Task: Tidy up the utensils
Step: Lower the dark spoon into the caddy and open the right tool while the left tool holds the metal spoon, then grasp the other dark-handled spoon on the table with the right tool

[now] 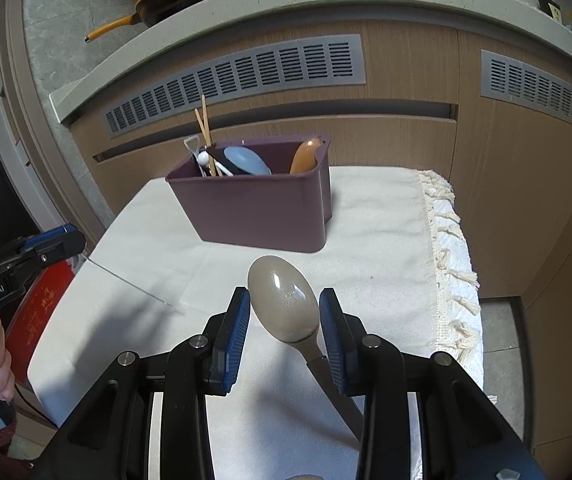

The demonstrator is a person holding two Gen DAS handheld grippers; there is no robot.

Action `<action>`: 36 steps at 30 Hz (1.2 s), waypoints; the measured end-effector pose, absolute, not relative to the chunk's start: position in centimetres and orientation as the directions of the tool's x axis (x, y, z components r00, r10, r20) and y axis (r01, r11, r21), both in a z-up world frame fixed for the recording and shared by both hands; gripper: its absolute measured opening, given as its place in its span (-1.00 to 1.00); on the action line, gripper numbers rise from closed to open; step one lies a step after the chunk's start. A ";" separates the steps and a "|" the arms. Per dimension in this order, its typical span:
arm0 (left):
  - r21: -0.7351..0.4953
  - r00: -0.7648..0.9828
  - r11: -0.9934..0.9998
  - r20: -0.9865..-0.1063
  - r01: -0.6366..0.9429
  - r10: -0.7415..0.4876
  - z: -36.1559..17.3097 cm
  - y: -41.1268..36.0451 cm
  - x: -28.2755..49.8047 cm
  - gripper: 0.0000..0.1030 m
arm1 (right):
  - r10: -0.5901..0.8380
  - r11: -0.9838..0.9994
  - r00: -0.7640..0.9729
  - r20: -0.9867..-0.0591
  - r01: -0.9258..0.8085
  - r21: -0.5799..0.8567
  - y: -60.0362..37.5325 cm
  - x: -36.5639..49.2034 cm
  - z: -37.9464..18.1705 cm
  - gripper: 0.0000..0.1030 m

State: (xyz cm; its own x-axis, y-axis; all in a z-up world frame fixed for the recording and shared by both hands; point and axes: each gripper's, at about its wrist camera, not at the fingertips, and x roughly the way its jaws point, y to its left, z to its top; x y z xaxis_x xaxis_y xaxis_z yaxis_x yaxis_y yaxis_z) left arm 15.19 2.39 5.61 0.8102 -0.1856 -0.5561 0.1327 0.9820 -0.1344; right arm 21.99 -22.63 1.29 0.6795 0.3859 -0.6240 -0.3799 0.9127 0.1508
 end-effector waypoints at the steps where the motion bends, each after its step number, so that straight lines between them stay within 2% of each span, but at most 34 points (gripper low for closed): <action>1: -0.137 0.816 0.981 -0.546 0.138 -0.191 6.2 2.5 15.3 -0.44 | 0.392 0.911 0.685 -0.614 -0.382 0.155 -22.7 22.0 1.7 -0.37; 3: -0.154 0.835 0.975 -0.507 0.158 -0.215 9.0 3.0 15.7 -0.44 | 0.423 0.899 0.699 -0.577 -0.400 0.175 -22.8 22.2 3.4 -0.38; 5: -0.196 0.852 0.963 -0.456 0.186 -0.258 12.6 3.9 16.4 -0.44 | 0.461 0.885 0.733 -0.500 -0.424 0.194 -23.0 22.4 6.8 -0.44; 10: -0.233 0.864 0.944 -0.395 0.235 -0.313 19.1 5.0 19.4 -0.44 | 0.555 0.830 0.800 -0.226 -0.515 0.215 -23.5 22.6 17.2 -0.61; 12: -0.204 0.880 0.952 -0.376 0.226 -0.290 20.1 5.0 20.4 -0.44 | 0.542 0.838 0.821 -0.178 -0.513 0.184 -23.0 23.1 19.3 -0.64; 14: -0.212 0.882 0.953 -0.375 0.218 -0.285 20.1 5.4 21.3 -0.44 | 0.528 0.848 0.832 -0.172 -0.506 0.157 -22.4 24.0 20.1 -0.77; 19: -0.252 0.861 0.943 -0.405 0.218 -0.307 17.7 6.4 22.4 -0.44 | 0.521 0.853 0.815 -0.255 -0.494 0.167 -22.3 25.9 18.6 -0.77; 25: -0.294 0.813 0.938 -0.490 0.185 -0.314 13.6 6.8 24.0 -0.44 | 0.468 0.881 0.781 -0.414 -0.452 0.143 -22.9 27.8 13.1 -0.75; 28: -0.289 0.804 0.940 -0.507 0.182 -0.311 12.7 6.5 23.6 -0.44 | 0.484 0.867 0.712 -0.508 -0.471 0.164 -22.5 28.6 10.2 -0.66; 29: -0.283 0.797 0.942 -0.518 0.183 -0.311 12.2 6.4 23.5 -0.44 | 0.492 0.856 0.678 -0.547 -0.491 0.161 -22.0 28.7 9.1 -0.55; 31: -0.279 0.784 0.942 -0.537 0.184 -0.312 11.4 6.4 23.4 -0.44 | 0.483 0.828 0.604 -0.633 -0.550 0.107 -20.5 28.6 6.1 -0.43; 34: -0.287 0.760 0.940 -0.565 0.183 -0.321 9.9 6.5 23.3 -0.44 | 0.416 0.784 0.536 -0.734 -0.621 -0.009 -18.9 28.2 2.2 -0.43; 36: -0.300 0.747 0.938 -0.581 0.173 -0.324 8.8 6.6 23.2 -0.44 | 0.371 0.770 0.522 -0.768 -0.635 -0.059 -18.7 28.9 0.1 -0.43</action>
